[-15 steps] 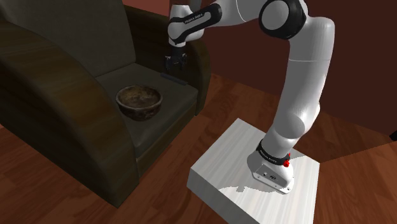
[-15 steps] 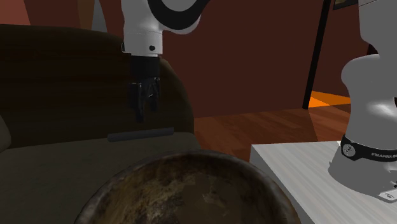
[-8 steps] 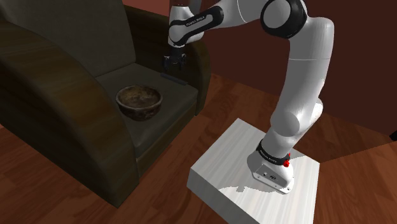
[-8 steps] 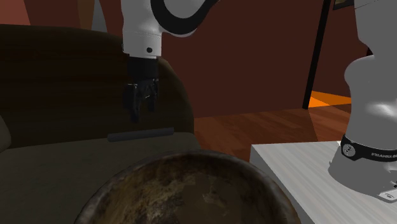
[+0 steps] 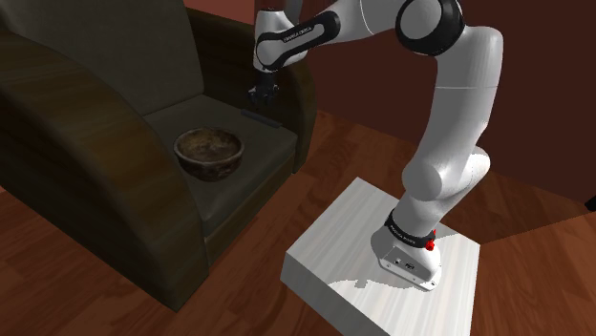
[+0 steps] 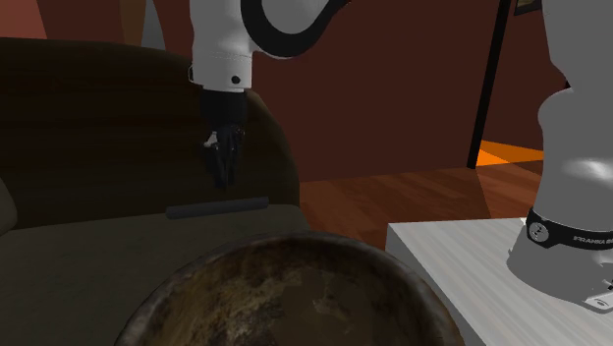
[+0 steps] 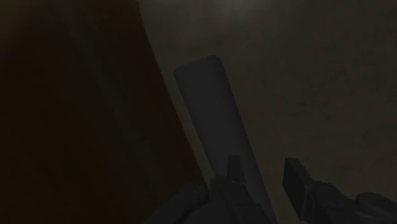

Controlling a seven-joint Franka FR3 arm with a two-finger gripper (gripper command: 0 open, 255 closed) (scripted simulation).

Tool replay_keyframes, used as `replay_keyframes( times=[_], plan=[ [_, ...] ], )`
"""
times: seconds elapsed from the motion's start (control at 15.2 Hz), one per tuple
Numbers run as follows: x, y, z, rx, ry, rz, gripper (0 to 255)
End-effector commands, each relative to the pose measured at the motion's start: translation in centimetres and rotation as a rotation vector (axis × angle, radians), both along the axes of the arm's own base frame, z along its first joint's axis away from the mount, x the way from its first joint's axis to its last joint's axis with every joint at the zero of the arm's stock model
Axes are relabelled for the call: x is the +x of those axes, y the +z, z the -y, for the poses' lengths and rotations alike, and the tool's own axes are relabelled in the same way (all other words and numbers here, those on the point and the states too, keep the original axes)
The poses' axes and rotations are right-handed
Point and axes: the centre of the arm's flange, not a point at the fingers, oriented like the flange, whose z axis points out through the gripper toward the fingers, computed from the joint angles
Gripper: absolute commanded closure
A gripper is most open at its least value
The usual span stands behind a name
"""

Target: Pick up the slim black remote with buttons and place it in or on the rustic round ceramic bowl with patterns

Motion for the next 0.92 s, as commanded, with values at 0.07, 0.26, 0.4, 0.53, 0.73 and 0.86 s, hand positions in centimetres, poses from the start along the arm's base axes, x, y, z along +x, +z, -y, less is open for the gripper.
replay_keyframes(
  times=[0.07,0.26,0.4,0.53,0.73,0.86],
  plan=[
    [-0.8,-5.5,1.0,0.015,0.304,-0.106,255],
    [-1.1,-5.4,1.0,0.016,0.302,-0.108,255],
    [-0.1,-6.5,1.0,0.014,0.302,-0.107,255],
    [0.0,-0.1,-0.1,-0.007,0.024,-0.003,0],
    [0.3,-2.2,3.4,0.017,0.303,-0.104,0],
    [0.3,-3.2,3.4,0.017,0.303,-0.104,0]
  ],
)
